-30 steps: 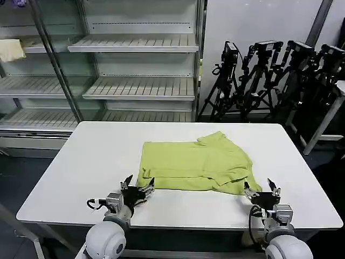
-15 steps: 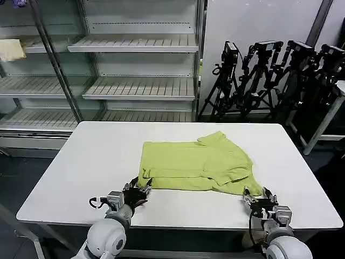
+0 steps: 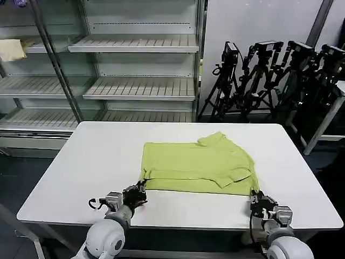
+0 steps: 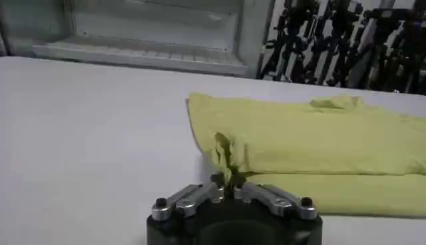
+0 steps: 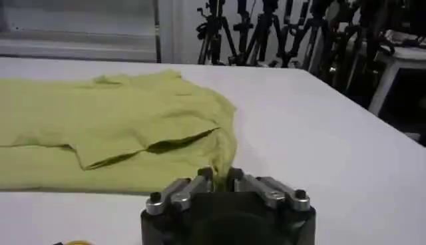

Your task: Fold and organize the clothes.

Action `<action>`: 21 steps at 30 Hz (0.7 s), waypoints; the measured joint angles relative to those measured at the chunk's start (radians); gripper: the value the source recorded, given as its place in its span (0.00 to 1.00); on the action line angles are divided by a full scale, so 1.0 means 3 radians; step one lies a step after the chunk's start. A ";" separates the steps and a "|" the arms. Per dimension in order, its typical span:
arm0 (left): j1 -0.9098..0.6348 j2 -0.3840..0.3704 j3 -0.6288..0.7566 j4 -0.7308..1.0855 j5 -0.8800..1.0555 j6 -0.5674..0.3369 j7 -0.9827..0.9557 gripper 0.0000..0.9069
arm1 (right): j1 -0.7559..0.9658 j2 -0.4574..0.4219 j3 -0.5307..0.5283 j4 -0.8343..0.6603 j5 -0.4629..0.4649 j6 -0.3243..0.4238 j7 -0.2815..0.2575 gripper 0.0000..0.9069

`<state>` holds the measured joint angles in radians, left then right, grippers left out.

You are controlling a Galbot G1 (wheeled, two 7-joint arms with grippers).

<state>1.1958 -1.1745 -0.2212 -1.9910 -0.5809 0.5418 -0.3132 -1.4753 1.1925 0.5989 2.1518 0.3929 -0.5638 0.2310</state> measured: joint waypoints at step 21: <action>0.1101 0.0062 -0.0178 -0.0921 0.0363 -0.0100 0.0002 1.00 | -0.1060 0.0082 0.0193 0.0807 -0.0284 0.0010 -0.0090 1.00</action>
<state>1.5262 -1.1559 -0.2745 -2.2673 -0.4720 0.5117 -0.3127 -1.7931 1.2172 0.6569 2.3939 0.3076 -0.5608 0.2041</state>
